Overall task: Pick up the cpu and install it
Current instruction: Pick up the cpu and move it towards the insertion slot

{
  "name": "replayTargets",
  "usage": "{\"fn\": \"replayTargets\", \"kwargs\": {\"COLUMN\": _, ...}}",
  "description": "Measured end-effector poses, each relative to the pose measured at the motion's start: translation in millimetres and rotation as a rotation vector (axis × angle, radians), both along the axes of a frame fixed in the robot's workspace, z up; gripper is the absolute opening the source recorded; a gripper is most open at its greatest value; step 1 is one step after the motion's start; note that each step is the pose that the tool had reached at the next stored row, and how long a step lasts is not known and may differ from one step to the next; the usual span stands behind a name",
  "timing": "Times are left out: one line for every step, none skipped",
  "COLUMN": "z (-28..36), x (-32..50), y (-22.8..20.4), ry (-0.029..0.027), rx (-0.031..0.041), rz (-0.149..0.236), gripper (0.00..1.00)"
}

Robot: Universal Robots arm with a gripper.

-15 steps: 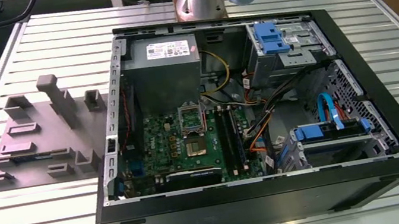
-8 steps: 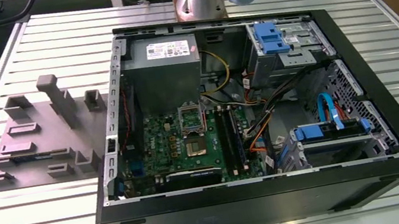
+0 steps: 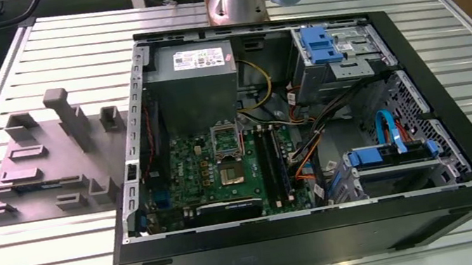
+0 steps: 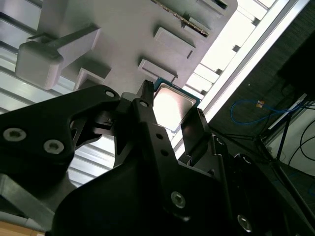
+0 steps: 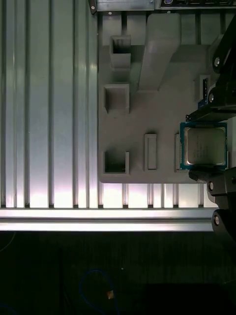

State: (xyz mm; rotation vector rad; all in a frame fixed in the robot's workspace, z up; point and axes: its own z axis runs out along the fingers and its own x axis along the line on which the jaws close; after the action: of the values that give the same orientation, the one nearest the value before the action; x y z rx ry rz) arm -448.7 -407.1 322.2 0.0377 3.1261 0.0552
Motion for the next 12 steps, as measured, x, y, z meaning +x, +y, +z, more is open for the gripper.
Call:
{"fn": "replayTargets", "kwargs": {"z": 0.2, "x": 0.0, "y": 0.0, "ry": 0.0, "rx": 0.0, "rz": 0.0, "gripper": 0.47}}
{"fn": "replayTargets", "kwargs": {"z": 0.4, "x": 0.0, "y": 0.0, "ry": 0.0, "rx": 0.0, "rz": 0.0, "gripper": 0.47}}
{"fn": "replayTargets", "kwargs": {"z": 0.6, "x": 0.0, "y": 0.0, "ry": -0.0001, "rx": 0.0, "rz": 0.0, "gripper": 0.47}}
{"fn": "replayTargets", "kwargs": {"z": 0.7, "x": 0.0, "y": 0.0, "ry": -0.0001, "rx": 0.0001, "rz": 0.0, "gripper": 0.47}}
{"fn": "replayTargets", "kwargs": {"z": 0.9, "x": 0.0, "y": 0.0, "ry": -0.0001, "rx": 0.0001, "rz": 0.0, "gripper": 0.47}}
{"fn": "replayTargets", "kwargs": {"z": 1.3, "x": 0.0, "y": 0.0, "ry": 0.0001, "rx": -0.0001, "rz": 0.0, "gripper": 0.47}}
{"fn": "replayTargets", "kwargs": {"z": 1.4, "x": 0.0, "y": 0.0, "ry": 0.0, "rx": 0.0, "rz": 0.0, "gripper": 0.47}}
{"fn": "replayTargets", "kwargs": {"z": 1.5, "x": 0.0, "y": 0.0, "ry": -0.0001, "rx": 0.0, "rz": 0.0, "gripper": 0.47}}
{"fn": "replayTargets", "kwargs": {"z": 2.1, "x": 0.0, "y": 0.0, "ry": 0.0, "rx": 0.0, "rz": 0.0, "gripper": 0.47}}
{"fn": "replayTargets", "kwargs": {"z": 2.4, "x": 0.0, "y": 0.0, "ry": -0.0001, "rx": 0.0001, "rz": 0.0, "gripper": 0.47}}
{"fn": "replayTargets", "kwargs": {"z": 2.4, "x": 0.0, "y": 0.0, "ry": 0.0, "rx": 0.0, "rz": 0.0, "gripper": 0.47}}
{"fn": "replayTargets", "kwargs": {"z": 2.5, "x": 0.0, "y": 0.0, "ry": 0.0, "rx": 0.0, "rz": 0.0, "gripper": 0.47}}
